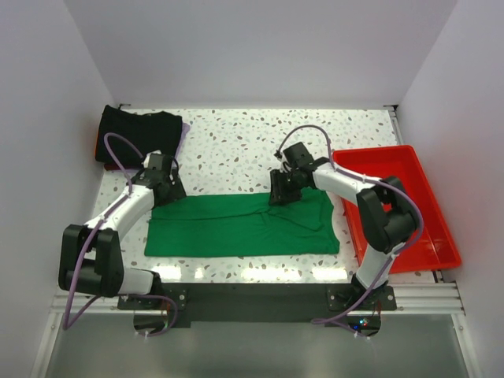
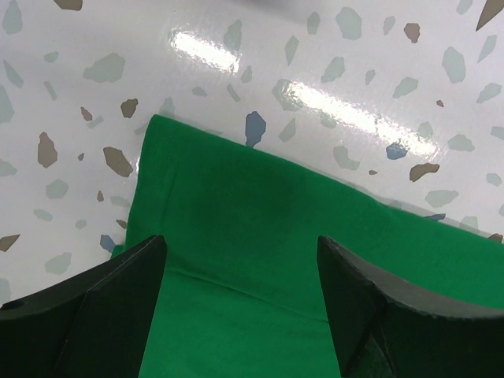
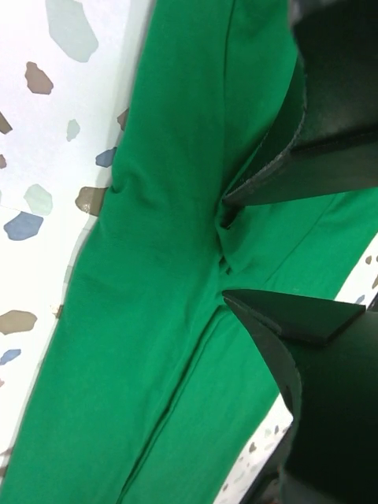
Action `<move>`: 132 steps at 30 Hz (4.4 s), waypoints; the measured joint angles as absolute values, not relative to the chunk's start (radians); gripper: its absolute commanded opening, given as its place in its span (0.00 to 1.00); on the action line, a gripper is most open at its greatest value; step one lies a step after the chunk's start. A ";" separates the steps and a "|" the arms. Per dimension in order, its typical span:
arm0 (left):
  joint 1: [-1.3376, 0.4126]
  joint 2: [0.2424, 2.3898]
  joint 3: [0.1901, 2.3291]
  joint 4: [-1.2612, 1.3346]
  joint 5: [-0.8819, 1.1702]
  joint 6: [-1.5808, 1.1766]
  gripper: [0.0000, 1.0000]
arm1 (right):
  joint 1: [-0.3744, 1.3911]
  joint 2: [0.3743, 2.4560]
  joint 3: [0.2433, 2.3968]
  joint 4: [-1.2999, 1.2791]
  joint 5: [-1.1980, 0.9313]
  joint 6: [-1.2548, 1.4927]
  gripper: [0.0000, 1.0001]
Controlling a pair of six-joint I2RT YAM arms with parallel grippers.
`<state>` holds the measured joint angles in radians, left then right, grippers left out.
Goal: Fold and stack the t-shirts
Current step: Fold the tshirt
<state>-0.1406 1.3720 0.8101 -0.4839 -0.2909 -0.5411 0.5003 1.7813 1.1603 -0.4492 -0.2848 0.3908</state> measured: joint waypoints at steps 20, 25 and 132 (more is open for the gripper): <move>-0.141 1.373 0.809 -0.479 -0.292 -0.539 0.83 | 0.571 1.731 1.069 -0.453 -0.231 0.382 0.00; -0.141 1.373 0.803 -0.479 -0.292 -0.538 0.83 | 0.630 1.666 1.025 -0.455 -0.198 0.422 0.00; -0.140 1.517 0.774 -0.353 -0.209 -0.567 0.88 | 0.274 1.621 1.174 -0.625 -0.039 0.376 0.54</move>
<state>-0.1402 1.5166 0.7742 -0.3527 -0.2092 -0.5671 0.2741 1.6207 1.1744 -0.6250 -0.0387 0.3759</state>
